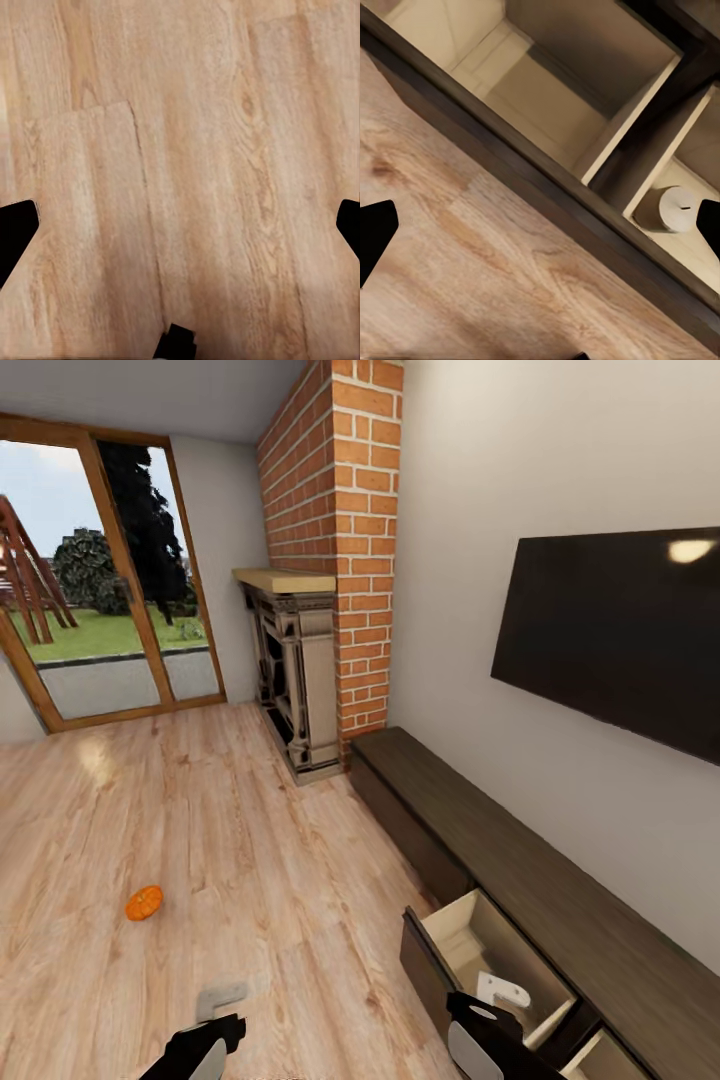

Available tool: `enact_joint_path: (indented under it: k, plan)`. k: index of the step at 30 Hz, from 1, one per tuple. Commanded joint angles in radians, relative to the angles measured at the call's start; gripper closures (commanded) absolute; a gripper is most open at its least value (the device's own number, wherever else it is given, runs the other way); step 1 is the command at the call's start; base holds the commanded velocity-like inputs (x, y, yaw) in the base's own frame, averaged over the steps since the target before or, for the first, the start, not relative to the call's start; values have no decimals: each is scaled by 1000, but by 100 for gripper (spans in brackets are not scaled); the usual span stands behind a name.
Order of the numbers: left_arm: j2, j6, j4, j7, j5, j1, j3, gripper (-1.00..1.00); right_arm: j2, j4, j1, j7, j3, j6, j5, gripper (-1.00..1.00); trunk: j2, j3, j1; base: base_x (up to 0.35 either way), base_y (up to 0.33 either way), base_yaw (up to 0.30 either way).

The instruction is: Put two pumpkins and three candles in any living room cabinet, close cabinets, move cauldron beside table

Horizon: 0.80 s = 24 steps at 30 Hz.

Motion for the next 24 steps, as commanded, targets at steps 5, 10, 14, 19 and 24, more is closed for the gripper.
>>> enact_joint_path:
  k: [5, 10, 14, 19, 24]
  plan:
    - [2, 4, -2, 9, 7, -1, -8, -100, -1, -2, -1, -8, 8, 3, -5, -100, -1, -1, 0, 0, 0, 272]
    - [2, 2, -2, 9, 7, -1, -8, -100, -1, -2, -1, -7, 8, 4, -5, -100, -1, -1, 0, 0, 0, 273]
    - [2, -7, -1, 9, 9, -1, -8, -100, -1, -1, -1, -7, 8, 4, -5, -100, -1, -1, 0, 0, 0, 273]
    - [2, -10, 0, 9, 9, -1, -8, -100, -1, -1, -1, -7, 8, 4, -5, -100, -1, -1, 0, 0, 0, 274]
    - [2, -10, 0, 9, 9, -1, -8, -100, -1, -1, -1, -7, 8, 4, -5, -100, -1, -1, 0, 0, 0, 274]
